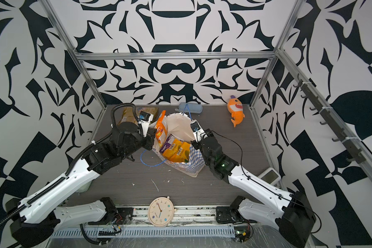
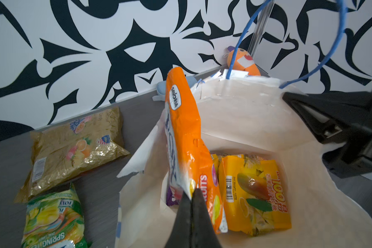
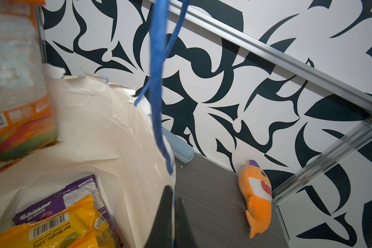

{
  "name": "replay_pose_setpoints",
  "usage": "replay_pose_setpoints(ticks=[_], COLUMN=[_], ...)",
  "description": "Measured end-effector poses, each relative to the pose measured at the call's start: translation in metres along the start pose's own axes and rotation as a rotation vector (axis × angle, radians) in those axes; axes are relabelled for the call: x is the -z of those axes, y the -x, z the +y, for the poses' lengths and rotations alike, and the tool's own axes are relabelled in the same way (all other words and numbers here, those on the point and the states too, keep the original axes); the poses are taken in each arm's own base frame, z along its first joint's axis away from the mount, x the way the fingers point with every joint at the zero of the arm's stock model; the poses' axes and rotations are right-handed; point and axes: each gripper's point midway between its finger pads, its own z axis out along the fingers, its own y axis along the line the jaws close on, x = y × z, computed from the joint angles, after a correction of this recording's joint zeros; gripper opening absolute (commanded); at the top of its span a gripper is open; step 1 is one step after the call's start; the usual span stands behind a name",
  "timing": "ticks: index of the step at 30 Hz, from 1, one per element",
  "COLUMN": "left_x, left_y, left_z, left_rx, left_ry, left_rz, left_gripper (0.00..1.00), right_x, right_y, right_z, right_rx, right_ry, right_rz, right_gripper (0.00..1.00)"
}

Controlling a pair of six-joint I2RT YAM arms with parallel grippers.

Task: Take the snacks out of the paper bag
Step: Pick up the snack from the paper bag, then place the snack at the middle-left of the table.

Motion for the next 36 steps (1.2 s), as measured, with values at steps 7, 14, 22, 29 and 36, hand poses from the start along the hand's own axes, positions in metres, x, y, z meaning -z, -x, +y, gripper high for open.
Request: replay_pose_setpoints(ticks=[7, 14, 22, 29, 36], left_x=[0.017, 0.04, 0.077, 0.093, 0.042], left_y=[0.055, 0.095, 0.095, 0.06, -0.025], left_z=[0.007, 0.022, 0.069, 0.139, 0.193], left_rx=[-0.065, -0.114, -0.169, -0.122, 0.094], left_ry=[0.013, 0.066, 0.252, 0.479, 0.551], left_rz=[-0.135, -0.251, -0.246, -0.155, 0.108], left_gripper=[0.0, 0.0, 0.0, 0.0, 0.0], right_x=[-0.002, -0.008, -0.01, -0.01, -0.01], right_y=[-0.002, -0.008, -0.009, -0.009, -0.009], right_z=[-0.002, -0.004, -0.007, -0.007, -0.006], right_rx=[-0.001, 0.001, -0.017, -0.018, -0.018], right_ry=[0.004, -0.009, -0.009, -0.003, 0.003], right_rz=[0.003, 0.019, 0.02, 0.019, 0.019], right_gripper=[0.0, 0.0, 0.0, 0.0, 0.0])
